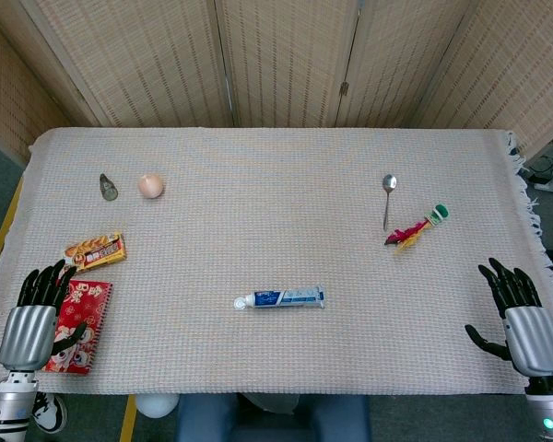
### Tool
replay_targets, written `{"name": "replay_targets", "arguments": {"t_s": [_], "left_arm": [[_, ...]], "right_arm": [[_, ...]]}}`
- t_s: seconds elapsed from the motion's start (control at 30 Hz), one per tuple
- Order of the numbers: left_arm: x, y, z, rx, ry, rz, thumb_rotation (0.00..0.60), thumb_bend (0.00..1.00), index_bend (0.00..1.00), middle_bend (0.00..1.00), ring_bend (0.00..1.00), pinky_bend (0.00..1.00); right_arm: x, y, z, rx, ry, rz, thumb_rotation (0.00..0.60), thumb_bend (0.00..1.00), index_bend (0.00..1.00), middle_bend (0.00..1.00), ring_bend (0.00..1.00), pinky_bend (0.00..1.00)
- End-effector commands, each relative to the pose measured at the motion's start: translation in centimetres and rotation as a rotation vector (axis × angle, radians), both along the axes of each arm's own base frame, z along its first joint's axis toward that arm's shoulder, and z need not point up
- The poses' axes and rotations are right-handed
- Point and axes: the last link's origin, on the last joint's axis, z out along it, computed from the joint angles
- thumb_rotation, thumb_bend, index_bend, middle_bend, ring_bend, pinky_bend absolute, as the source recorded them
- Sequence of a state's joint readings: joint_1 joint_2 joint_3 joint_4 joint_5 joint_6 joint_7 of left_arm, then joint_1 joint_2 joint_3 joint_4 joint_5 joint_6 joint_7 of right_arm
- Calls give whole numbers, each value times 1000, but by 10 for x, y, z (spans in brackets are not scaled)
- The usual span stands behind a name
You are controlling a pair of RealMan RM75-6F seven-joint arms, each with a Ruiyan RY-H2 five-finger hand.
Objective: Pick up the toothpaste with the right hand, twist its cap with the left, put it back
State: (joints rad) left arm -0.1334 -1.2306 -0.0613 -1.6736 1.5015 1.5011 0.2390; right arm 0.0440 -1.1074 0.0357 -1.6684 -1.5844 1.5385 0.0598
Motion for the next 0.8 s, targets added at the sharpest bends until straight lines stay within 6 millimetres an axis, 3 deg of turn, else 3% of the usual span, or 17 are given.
{"name": "replay_targets", "arguments": {"t_s": [0.03,0.5,0.8], "left_arm": [[0,0,-1,-5,2,4,600,309,11,6,26,0],[-1,-2,1,2,-7,1,600,309,11,6,26,0],[2,-1,3,3,-14,-8,600,309,13,6,26,0]], "right_arm": [[0,0,-2,6,-3,2,600,294,0,58,89,0],[4,-1,-5,10,12,24,600,295,10,98,132,0],[37,-28,-27,114,70,124,600,294,73,178,218,36]]}}
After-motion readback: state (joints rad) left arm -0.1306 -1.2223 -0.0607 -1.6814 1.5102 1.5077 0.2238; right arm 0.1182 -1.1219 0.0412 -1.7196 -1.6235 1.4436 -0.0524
